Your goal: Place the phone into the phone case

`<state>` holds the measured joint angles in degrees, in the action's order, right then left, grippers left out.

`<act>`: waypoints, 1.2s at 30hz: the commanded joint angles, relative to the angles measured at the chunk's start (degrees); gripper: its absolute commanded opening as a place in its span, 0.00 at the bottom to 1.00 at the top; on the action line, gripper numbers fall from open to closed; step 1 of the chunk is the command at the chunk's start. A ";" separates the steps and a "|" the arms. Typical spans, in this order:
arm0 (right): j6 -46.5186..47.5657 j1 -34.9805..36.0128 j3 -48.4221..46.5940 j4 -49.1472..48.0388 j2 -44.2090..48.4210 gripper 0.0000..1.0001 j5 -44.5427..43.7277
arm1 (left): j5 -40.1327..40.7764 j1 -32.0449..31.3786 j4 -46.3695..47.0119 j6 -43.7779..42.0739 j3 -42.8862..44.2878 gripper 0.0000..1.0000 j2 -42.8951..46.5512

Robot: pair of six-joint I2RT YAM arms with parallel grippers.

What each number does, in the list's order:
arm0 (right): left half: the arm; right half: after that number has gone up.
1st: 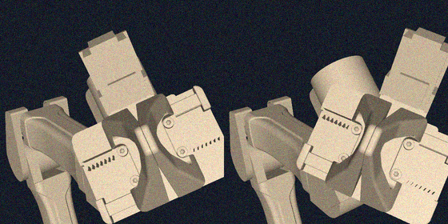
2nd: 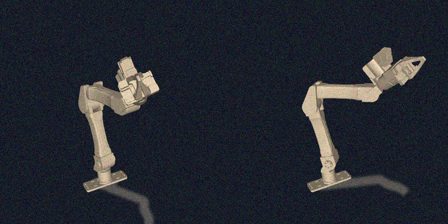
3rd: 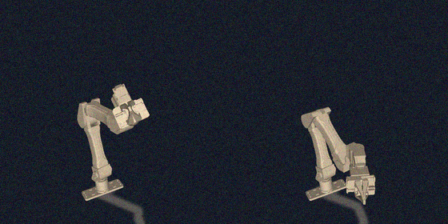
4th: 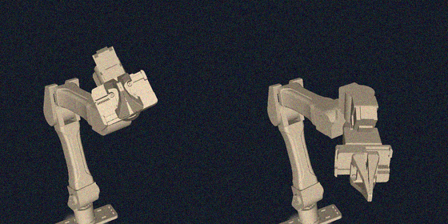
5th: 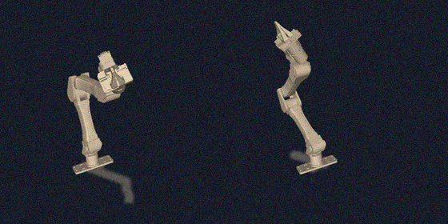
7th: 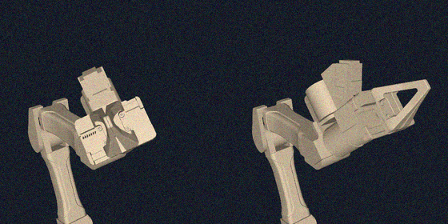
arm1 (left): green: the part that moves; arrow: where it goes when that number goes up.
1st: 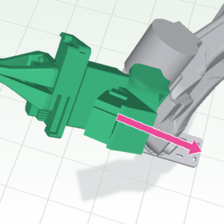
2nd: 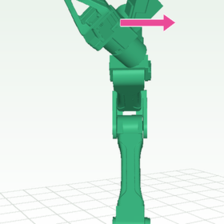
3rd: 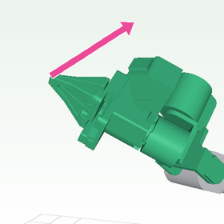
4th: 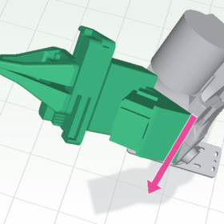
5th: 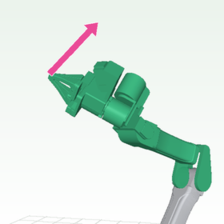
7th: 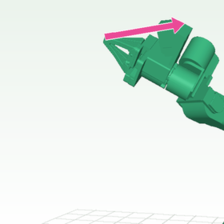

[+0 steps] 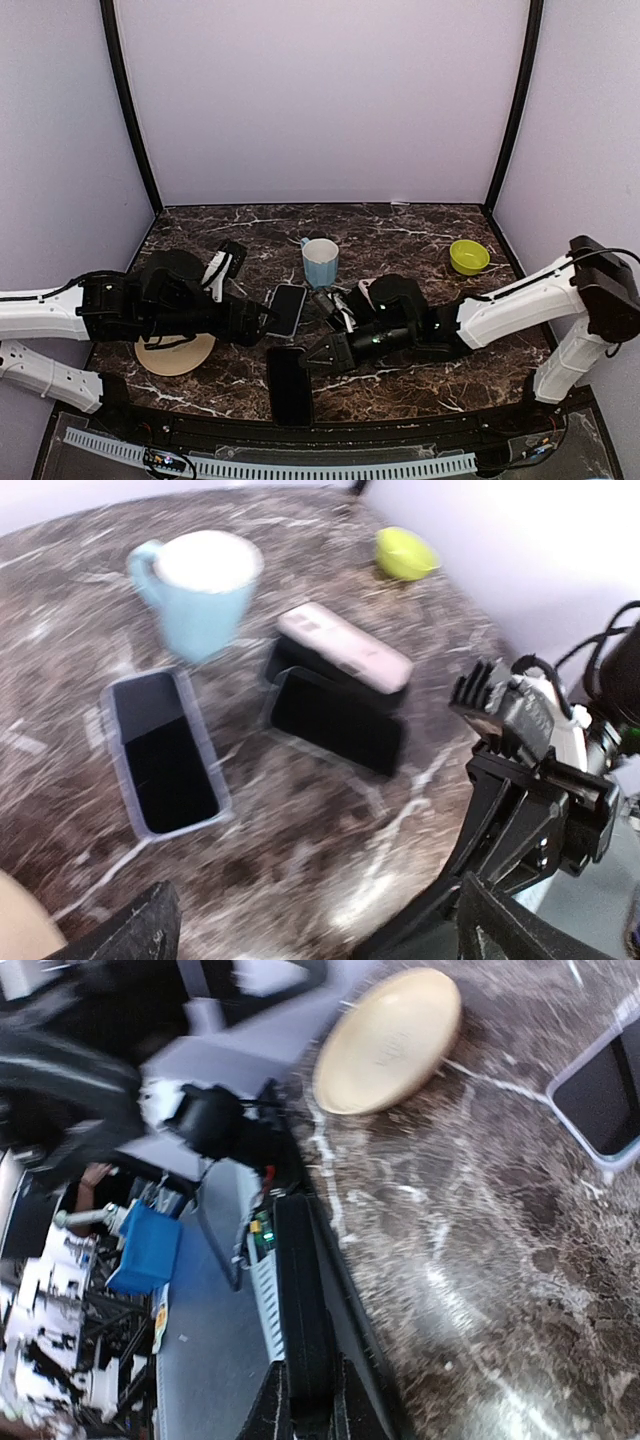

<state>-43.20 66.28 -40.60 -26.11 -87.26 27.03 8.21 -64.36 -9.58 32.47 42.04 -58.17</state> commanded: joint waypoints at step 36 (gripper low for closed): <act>25.78 -29.39 -31.40 63.77 -14.63 0.98 -25.77 | 3.43 2.00 -10.70 -8.72 17.25 0.99 -28.40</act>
<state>-24.93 39.66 -71.99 35.62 -98.19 -5.76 13.91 -62.72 -22.04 27.51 55.77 -83.53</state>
